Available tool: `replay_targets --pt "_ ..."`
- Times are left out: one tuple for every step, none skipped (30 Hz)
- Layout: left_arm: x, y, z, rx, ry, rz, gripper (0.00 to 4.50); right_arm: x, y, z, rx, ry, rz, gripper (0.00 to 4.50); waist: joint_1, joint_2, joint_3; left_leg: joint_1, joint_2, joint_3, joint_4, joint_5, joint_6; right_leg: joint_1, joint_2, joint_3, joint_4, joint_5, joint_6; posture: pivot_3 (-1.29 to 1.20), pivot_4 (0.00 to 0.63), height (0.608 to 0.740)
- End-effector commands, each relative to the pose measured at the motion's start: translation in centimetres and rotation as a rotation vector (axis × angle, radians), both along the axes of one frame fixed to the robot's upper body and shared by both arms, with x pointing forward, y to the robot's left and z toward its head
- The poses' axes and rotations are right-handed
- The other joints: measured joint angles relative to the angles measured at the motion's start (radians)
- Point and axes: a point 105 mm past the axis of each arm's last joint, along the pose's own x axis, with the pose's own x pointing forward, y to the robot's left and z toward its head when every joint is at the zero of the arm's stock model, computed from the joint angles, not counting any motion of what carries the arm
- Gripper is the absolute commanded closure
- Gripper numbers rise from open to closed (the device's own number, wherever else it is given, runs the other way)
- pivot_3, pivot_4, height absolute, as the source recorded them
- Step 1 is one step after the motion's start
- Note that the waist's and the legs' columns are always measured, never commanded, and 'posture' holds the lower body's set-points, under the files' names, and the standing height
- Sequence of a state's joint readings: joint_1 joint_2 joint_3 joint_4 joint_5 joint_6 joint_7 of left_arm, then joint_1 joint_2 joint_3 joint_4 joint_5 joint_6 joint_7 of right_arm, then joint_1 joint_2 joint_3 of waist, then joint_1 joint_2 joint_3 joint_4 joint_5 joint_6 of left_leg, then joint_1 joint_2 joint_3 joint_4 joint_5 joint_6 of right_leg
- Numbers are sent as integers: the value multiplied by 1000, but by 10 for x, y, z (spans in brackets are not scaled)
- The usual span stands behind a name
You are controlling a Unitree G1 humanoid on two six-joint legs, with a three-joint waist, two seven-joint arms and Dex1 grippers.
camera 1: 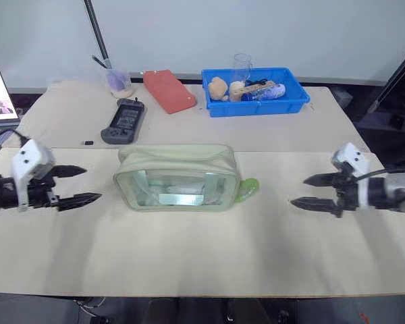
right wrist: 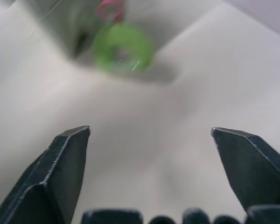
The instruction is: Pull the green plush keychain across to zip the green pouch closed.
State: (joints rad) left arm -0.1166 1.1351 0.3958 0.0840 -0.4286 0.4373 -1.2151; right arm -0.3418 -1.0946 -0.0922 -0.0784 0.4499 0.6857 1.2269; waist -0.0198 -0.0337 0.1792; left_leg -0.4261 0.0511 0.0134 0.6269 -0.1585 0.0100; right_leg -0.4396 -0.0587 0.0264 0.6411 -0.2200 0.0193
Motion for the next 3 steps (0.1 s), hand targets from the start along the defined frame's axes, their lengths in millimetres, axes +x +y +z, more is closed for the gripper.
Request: replay_targets --pt "-7 28 -1 31 -35 113 0 -2 -14 8 -21 -38 5 30 1 0 0 1 0 1 0 0 0 0 0 0 0 0 0 0 150 740" --pt "-6 31 -3 39 -49 128 0 -1 -16 7 -19 -41 0 30 3 0 0 1 0 1 -1 0 0 0 -1 1 0 0 -1 0 150 740" --pt "-5 34 -4 36 -62 150 0 1 -18 6 -18 -53 -11 30 3 0 0 1 0 1 0 -1 -1 0 -1 0 0 0 -1 0 150 740"
